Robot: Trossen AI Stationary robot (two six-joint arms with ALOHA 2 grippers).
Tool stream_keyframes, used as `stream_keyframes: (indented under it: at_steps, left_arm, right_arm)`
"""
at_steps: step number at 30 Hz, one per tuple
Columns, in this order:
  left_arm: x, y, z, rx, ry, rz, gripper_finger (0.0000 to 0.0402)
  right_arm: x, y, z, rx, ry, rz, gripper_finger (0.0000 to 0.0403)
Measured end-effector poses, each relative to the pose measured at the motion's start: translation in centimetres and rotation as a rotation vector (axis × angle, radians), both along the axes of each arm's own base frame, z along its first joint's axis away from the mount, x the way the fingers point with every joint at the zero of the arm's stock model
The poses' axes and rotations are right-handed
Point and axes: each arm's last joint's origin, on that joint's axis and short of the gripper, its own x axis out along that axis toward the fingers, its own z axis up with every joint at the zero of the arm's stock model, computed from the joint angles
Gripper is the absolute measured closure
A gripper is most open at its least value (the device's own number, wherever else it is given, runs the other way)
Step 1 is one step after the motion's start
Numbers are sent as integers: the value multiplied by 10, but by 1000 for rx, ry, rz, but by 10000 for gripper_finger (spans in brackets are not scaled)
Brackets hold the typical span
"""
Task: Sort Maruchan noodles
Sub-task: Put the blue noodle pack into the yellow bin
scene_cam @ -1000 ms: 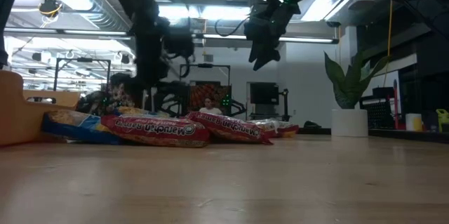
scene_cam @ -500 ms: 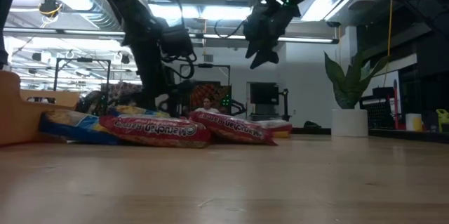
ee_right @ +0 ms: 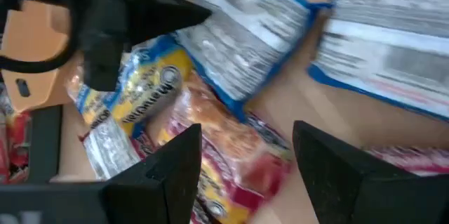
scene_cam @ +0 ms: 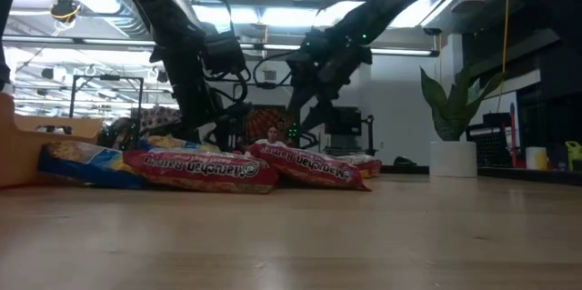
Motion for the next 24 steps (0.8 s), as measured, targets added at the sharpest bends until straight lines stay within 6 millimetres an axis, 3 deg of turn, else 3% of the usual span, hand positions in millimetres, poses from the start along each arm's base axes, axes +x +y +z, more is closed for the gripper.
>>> stream_keyframes:
  at_steps: [8, 16, 24]
  left_arm:
    - [-1, 1, 0, -1, -1, -3, 234]
    - [1, 1, 1, -20, -58, 3, 234]
    - [-13, -3, 46, 95, -144, 39, 281]
  right_arm:
    - [25, 25, 6, -46, -78, -10, 191]
    - [26, 21, -2, -10, -50, -73, 191]
    - [27, 22, -1, 21, -74, -43, 191]
